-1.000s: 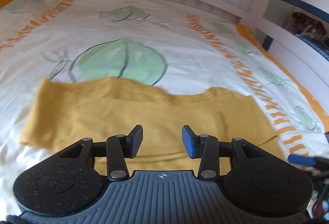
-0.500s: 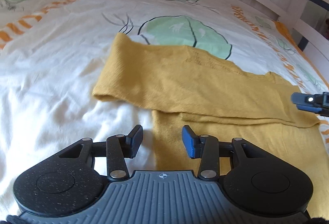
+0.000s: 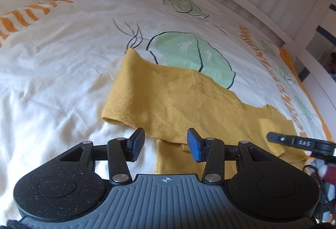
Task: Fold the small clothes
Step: 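Grasp the opposite side edge of the sweater with the right gripper, then fold the held side edge inward over the body and open the right gripper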
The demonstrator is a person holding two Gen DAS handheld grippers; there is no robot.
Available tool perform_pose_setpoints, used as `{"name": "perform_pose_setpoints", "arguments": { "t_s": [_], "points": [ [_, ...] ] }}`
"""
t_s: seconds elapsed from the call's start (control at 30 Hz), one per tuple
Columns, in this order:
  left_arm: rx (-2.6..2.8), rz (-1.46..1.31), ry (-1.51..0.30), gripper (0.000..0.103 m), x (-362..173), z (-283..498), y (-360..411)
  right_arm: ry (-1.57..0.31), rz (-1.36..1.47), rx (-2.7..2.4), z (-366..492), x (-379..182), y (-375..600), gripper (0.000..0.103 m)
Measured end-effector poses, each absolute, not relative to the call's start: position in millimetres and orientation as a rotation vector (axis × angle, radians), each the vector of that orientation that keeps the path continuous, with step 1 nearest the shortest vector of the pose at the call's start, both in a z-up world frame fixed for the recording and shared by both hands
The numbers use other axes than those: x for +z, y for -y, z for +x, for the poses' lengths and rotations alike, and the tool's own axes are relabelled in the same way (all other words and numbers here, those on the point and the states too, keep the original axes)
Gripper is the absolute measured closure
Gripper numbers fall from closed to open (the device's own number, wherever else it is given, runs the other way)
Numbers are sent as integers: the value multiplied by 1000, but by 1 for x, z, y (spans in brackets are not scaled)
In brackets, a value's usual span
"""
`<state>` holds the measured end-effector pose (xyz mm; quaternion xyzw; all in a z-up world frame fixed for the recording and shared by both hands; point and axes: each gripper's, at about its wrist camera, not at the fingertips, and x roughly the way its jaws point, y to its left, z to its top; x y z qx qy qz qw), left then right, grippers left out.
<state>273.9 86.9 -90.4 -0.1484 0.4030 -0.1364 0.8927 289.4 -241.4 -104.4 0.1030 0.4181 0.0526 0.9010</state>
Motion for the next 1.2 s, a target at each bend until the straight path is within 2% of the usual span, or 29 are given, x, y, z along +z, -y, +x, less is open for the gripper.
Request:
{"name": "perform_pose_setpoints", "arguments": {
  "t_s": [0.3,0.63,0.9,1.2],
  "points": [
    [-296,-284,-844,60,-90,268,-84,-731,188,254,299,-10,205,91],
    [-291,-264,-891,60,-100,272,-79,-593,186,212,288,69,245,91],
    [-294,-257,-902,60,-103,273,-77,-634,198,67,277,54,301,91],
    [-290,-240,-909,60,-106,275,-71,-778,220,-66,270,-19,347,91]
  ]
}}
